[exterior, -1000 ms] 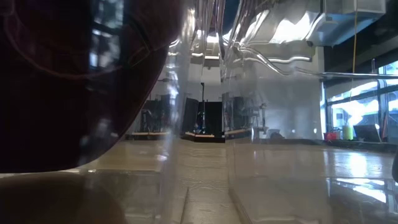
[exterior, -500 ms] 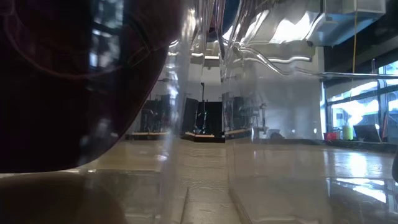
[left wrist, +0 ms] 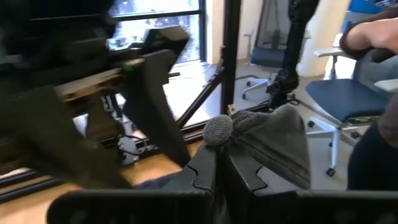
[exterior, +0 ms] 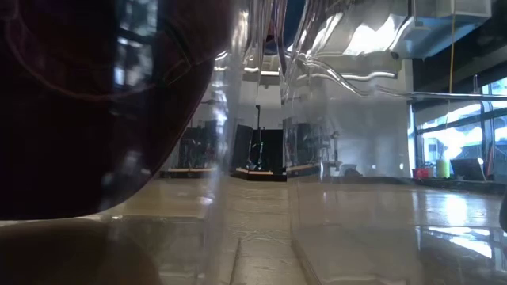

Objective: Pick & Place hat
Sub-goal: Put the black cap into the right transparent bin

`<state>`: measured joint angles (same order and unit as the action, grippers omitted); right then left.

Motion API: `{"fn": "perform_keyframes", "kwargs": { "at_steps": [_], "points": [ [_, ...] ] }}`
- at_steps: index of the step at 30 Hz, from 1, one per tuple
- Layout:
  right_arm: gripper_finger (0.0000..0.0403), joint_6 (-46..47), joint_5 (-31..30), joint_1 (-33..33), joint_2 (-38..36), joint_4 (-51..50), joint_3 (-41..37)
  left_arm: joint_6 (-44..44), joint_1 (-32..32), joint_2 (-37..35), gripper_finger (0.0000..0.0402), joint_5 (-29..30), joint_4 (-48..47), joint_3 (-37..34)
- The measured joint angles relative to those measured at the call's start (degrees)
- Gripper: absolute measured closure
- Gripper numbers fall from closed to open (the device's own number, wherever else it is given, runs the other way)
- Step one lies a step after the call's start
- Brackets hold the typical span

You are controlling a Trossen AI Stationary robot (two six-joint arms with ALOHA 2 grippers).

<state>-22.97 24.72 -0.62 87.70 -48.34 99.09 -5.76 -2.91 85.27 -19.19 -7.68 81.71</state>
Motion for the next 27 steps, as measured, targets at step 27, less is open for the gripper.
{"fn": "perform_keyframes", "kwargs": {
  "at_steps": [27],
  "points": [
    [0.0252,0.78,-16.11,-6.68,-0.11,1.00,1.66,2.05,0.01,-0.02,0.0393,1.17,0.57,0.00]
  ]
}}
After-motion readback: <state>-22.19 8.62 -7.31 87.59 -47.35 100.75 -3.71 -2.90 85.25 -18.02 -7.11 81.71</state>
